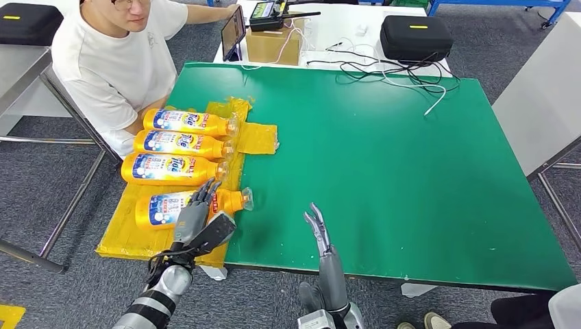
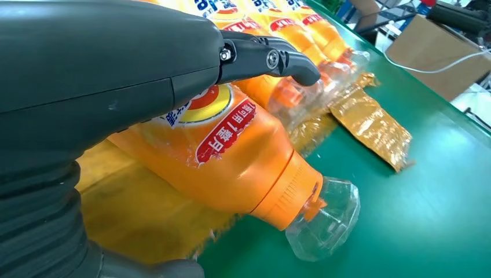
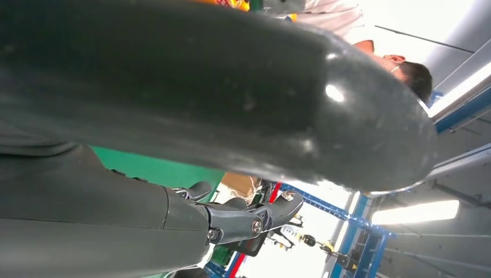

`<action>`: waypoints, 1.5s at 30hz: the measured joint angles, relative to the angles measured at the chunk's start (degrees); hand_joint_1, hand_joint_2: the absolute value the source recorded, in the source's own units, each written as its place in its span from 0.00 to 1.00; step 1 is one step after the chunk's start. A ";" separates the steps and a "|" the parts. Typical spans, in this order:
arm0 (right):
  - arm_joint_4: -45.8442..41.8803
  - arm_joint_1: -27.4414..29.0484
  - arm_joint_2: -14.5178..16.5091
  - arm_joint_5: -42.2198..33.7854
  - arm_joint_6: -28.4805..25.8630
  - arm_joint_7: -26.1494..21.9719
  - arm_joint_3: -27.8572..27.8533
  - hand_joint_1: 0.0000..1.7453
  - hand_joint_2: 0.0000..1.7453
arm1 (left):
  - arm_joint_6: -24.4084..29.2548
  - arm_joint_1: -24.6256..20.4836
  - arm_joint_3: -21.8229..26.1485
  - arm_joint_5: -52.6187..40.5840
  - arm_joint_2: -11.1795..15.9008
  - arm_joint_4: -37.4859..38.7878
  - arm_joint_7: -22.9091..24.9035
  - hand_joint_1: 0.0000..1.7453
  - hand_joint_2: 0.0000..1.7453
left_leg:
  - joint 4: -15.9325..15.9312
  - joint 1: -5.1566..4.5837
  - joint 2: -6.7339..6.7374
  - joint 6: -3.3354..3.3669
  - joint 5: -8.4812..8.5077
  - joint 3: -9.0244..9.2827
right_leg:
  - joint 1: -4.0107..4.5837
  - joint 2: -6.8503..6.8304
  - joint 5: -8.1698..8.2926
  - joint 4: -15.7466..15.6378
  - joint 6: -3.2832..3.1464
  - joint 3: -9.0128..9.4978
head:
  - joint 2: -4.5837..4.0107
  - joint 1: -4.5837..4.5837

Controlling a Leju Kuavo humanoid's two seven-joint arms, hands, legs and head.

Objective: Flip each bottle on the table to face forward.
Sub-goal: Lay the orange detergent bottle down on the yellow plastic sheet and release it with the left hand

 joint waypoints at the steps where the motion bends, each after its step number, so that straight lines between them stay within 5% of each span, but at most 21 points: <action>1: -0.08 0.06 -0.03 0.04 -0.02 0.00 -0.06 0.00 0.00 | -0.10 0.33 0.00 0.16 -0.17 -0.42 -0.14 0.00 1.00 | 0.00 0.00 0.01 0.00 0.00 -0.02 | 0.00 0.00 0.00 0.00 0.00 -0.02 | 0.00 0.00; 7: -0.34 0.26 -0.31 0.15 -0.75 0.00 -0.21 0.00 0.00 | 1.11 2.09 0.00 3.70 -1.10 -3.09 -3.13 0.00 1.00 | 0.01 0.00 0.02 0.00 0.00 -0.11 | 0.00 0.00 0.00 0.00 0.00 -0.12 | 0.01 -0.01; 11: -2.25 1.45 -0.18 1.31 -3.24 0.00 -0.83 0.00 0.00 | 2.75 4.16 -0.48 15.53 -3.46 -7.80 -8.58 0.00 1.00 | 0.03 -0.01 -0.01 0.01 0.00 -0.22 | -0.02 -0.01 0.00 0.00 0.01 -0.21 | 0.00 0.00; 14: -6.70 3.64 0.49 -1.08 -3.68 0.00 -3.09 0.00 0.75 | 2.67 5.86 -2.35 26.68 -5.77 -13.31 -9.58 0.00 1.00 | 0.03 -0.02 -0.05 0.03 -0.02 -0.31 | -0.02 -0.04 0.00 -0.01 0.01 -0.25 | 0.00 -0.01; 15: -8.09 4.13 0.62 -2.94 -3.74 0.00 -3.86 0.00 0.75 | 2.75 6.37 -3.21 30.42 -6.41 -15.27 -9.20 0.00 1.00 | 0.03 -0.02 -0.04 0.04 -0.03 -0.33 | -0.02 -0.04 0.00 -0.01 0.01 -0.26 | 0.01 -0.01; 18: -11.17 4.83 0.69 -8.02 -3.91 0.00 -5.61 0.00 0.00 | 3.46 7.51 -5.37 41.00 -7.56 -20.57 -7.91 0.00 1.00 | 0.03 -0.02 -0.02 0.04 -0.04 -0.35 | -0.02 -0.03 0.00 -0.02 0.01 -0.30 | 0.01 0.01; 30: -12.12 5.65 2.24 -13.84 -1.24 0.00 -10.35 0.00 0.00 | 4.72 14.93 -7.10 48.67 -7.52 -33.06 -11.01 0.00 1.00 | 0.01 0.03 0.07 0.03 -0.04 -0.36 | 0.03 -0.02 0.00 -0.01 0.01 -0.34 | 0.00 -0.01; 40: -10.44 5.82 3.10 -8.99 -2.50 0.00 -11.98 0.00 0.00 | 5.28 17.61 -7.08 48.70 -7.46 -36.83 -11.98 0.00 1.00 | 0.01 0.01 0.07 0.04 -0.04 -0.37 | 0.03 -0.02 0.00 -0.01 0.01 -0.34 | 0.01 0.00; 42: -9.91 5.86 4.34 -4.79 -3.41 0.00 -13.51 0.00 0.00 | 5.51 18.16 -7.10 48.91 -7.47 -37.49 -12.62 0.00 0.50 | 0.01 0.02 0.08 0.03 -0.04 -0.36 | 0.03 -0.02 0.00 -0.01 0.01 -0.35 | 0.01 -0.02; 44: -9.78 5.85 5.33 -2.86 -3.67 0.00 -14.68 0.00 0.00 | 5.53 18.47 -7.21 49.17 -7.48 -37.96 -13.06 0.00 0.50 | 0.01 0.03 0.06 0.03 -0.04 -0.37 | 0.04 -0.02 0.00 -0.01 0.01 -0.36 | 0.01 -0.02; 45: -9.91 5.84 5.79 -2.47 -3.72 0.00 -15.20 0.00 0.00 | 5.57 18.52 -7.37 49.17 -7.49 -38.05 -13.24 0.00 0.75 | 0.01 0.03 0.05 0.03 -0.04 -0.37 | 0.04 -0.03 0.00 -0.01 0.01 -0.36 | 0.01 -0.01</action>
